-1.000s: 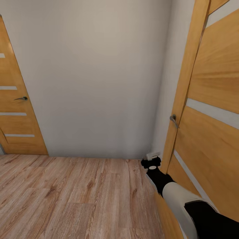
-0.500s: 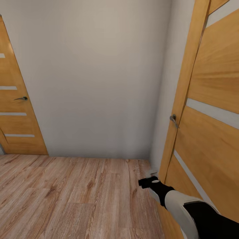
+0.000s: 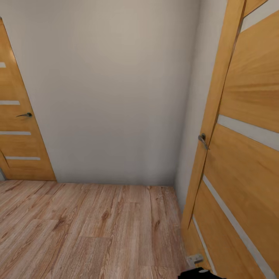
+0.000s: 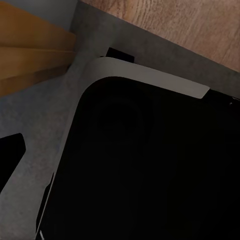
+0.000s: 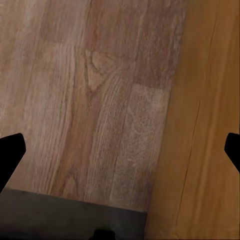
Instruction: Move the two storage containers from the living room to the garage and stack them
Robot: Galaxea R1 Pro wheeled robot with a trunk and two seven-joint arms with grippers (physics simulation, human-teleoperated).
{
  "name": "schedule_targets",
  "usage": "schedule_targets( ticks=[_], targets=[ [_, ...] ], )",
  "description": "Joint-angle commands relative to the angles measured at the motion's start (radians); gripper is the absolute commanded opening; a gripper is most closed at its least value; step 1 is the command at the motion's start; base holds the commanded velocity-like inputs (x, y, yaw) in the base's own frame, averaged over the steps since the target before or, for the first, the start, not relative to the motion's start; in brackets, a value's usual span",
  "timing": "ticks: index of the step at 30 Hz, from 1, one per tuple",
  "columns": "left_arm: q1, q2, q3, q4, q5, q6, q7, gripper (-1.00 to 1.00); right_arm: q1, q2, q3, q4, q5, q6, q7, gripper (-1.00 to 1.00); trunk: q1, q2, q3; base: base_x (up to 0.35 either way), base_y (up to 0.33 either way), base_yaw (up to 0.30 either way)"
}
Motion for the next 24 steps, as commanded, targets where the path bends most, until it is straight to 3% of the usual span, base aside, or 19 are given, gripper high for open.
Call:
schedule_targets(
  ticks=[1,5,11,19,24],
  targets=[
    [0.0,0.0,0.004,-0.001,0.002,-0.001,0.0,1.0,0.016,0.0,0.006,0.001,0.009,0.002,0.009,1.0,0.0,0.0,-0.001,0.0,0.0,0.0],
    [0.0,0.0,0.005,-0.001,0.002,-0.001,0.001,1.0,0.147,-0.001,0.007,0.001,0.013,-0.009,0.073,1.0,0.0,0.0,-0.001,0.0,0.0,0.0],
    [0.0,0.0,0.004,-0.001,0.003,-0.001,0.002,1.0,0.29,-0.006,0.011,0.001,0.017,-0.069,0.085,1.0,0.0,0.0,-0.001,0.0,0.0,0.0],
    [0.0,0.0,0.004,-0.001,0.003,-0.001,0.002,1.0,0.36,-0.048,0.012,0.0,0.018,-0.139,0.081,1.0,0.0,0.0,-0.001,0.0,0.0,0.0],
    [0.0,0.0,0.004,-0.002,0.002,-0.001,0.001,1.0,0.368,-0.048,0.011,-0.001,0.015,-0.148,0.073,1.0,0.0,0.0,-0.001,0.0,0.0,0.0]
  ],
)
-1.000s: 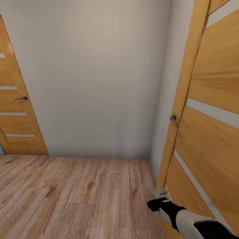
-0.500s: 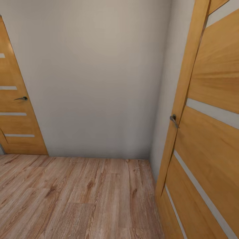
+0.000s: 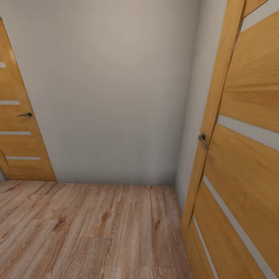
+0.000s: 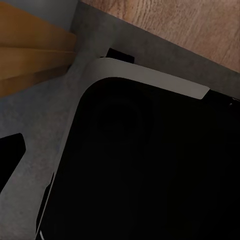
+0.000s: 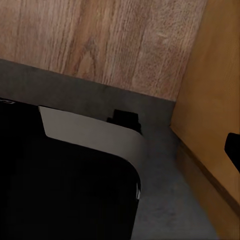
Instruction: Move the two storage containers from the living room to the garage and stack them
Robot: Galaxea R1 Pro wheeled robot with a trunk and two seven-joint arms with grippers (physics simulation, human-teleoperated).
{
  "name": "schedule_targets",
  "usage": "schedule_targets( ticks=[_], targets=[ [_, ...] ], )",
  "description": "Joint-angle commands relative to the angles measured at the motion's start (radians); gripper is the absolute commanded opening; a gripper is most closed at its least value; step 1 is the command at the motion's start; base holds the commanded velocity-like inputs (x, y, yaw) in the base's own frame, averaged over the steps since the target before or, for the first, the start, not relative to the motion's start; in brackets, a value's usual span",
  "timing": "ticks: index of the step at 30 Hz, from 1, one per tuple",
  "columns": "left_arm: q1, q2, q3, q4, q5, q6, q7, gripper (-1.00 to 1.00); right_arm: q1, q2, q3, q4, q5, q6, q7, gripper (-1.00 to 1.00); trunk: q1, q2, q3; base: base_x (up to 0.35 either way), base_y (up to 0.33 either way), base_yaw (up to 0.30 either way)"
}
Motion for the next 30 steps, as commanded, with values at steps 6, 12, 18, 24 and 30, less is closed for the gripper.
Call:
schedule_targets(
  ticks=[6,12,18,24,30],
  targets=[
    [0.0,0.0,0.004,-0.001,0.002,-0.001,0.0,1.0,0.0,0.003,0.006,0.003,0.005,-0.009,-0.001,1.0,0.0,-0.001,-0.001,0.0,0.0,0.003],
    [0.0,-0.001,0.003,-0.001,0.002,-0.001,-0.001,1.0,0.001,0.001,0.005,0.003,0.004,-0.01,-0.002,1.0,0.0,-0.001,-0.001,0.0,0.0,0.138],
    [0.0,-0.002,0.003,-0.001,0.002,-0.001,-0.001,1.0,0.002,-0.003,0.005,0.003,0.002,-0.01,-0.002,1.0,0.0,-0.001,-0.001,0.0,0.0,0.167],
    [0.0,-0.003,0.004,-0.001,0.002,-0.001,-0.001,1.0,0.0,-0.005,0.004,0.003,0.002,-0.011,-0.002,1.0,0.0,-0.001,-0.001,0.0,0.0,0.025],
    [0.0,-0.004,0.002,0.0,0.002,0.0,-0.001,1.0,0.0,-0.005,0.004,0.003,0.002,-0.011,-0.002,1.0,0.0,-0.001,-0.001,0.0,-0.119,0.003]
  ],
)
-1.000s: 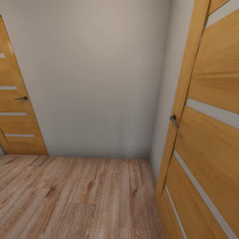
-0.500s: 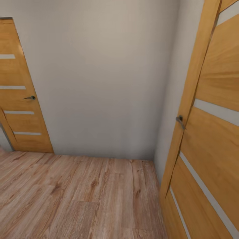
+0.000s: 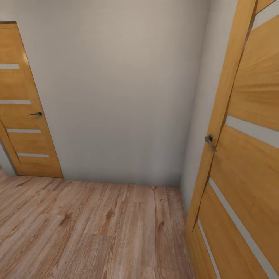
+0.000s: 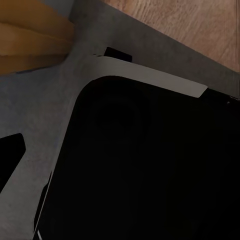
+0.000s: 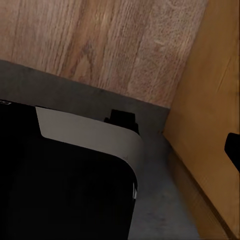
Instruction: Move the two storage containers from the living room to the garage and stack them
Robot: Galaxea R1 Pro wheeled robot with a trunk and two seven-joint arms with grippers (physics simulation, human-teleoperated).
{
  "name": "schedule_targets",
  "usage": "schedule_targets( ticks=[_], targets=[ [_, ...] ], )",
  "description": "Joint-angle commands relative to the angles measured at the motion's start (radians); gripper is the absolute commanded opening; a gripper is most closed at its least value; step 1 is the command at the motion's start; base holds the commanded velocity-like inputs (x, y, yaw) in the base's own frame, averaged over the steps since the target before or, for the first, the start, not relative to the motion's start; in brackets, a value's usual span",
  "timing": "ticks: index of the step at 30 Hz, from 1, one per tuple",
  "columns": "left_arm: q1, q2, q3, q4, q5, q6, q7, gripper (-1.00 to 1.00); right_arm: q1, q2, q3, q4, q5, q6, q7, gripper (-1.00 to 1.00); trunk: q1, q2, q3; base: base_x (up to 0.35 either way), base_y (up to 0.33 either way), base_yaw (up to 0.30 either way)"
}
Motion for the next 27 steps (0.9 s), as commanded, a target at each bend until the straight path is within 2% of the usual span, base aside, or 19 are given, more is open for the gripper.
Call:
schedule_targets(
  ticks=[1,6,20,27],
  targets=[
    [0.0,0.0,0.004,-0.001,0.003,0.0,0.0,1.0,-0.002,0.0,0.006,0.003,0.006,-0.006,0.001,1.0,0.0,0.0,-0.001,0.0,-0.22,0.001],
    [0.0,0.0,0.004,-0.001,0.003,-0.001,0.0,1.0,-0.002,0.0,0.007,0.003,0.007,-0.006,0.001,1.0,0.0,0.0,-0.001,0.0,-0.111,0.0],
    [0.0,0.0,0.004,-0.002,0.002,-0.001,0.0,1.0,-0.001,0.004,0.008,0.003,0.01,-0.005,-0.001,1.0,0.0,0.0,-0.001,0.0,-0.007,0.0],
    [0.0,0.0,0.004,-0.002,0.002,-0.001,0.0,1.0,-0.002,0.001,0.008,0.003,0.01,-0.006,-0.001,1.0,0.0,0.0,-0.001,0.0,0.0,0.176]
  ],
)
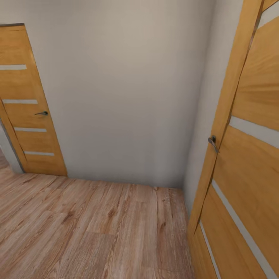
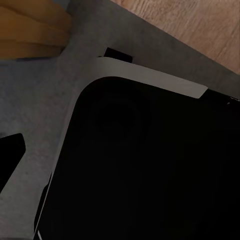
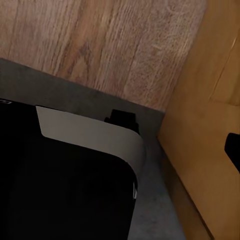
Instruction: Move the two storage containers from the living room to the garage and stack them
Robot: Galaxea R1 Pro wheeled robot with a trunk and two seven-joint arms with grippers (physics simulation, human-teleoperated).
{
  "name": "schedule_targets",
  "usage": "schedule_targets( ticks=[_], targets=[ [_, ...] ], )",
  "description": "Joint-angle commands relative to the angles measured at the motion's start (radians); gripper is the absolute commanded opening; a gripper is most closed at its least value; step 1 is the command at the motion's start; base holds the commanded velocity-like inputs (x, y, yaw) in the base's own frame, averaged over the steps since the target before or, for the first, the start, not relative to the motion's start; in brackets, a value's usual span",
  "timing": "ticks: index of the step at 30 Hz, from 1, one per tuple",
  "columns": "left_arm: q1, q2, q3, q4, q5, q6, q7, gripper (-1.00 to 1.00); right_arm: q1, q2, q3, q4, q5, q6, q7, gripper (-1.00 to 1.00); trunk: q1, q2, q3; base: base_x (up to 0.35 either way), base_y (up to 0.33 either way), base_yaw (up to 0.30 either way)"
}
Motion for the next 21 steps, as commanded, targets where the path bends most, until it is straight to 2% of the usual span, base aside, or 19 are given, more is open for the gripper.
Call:
schedule_targets(
  ticks=[1,21],
  targets=[
    [0.0,0.0,0.004,-0.001,0.002,-0.001,0.0,1.0,-0.002,-0.001,0.006,0.003,0.005,-0.006,0.001,1.0,0.0,-0.001,-0.001,0.0,0.0,0.154],
    [0.0,0.001,0.004,0.0,0.003,0.0,0.0,1.0,-0.001,0.0,0.008,0.003,0.011,-0.006,0.001,1.0,0.0,-0.001,-0.001,0.014,0.0,0.011]
  ],
)
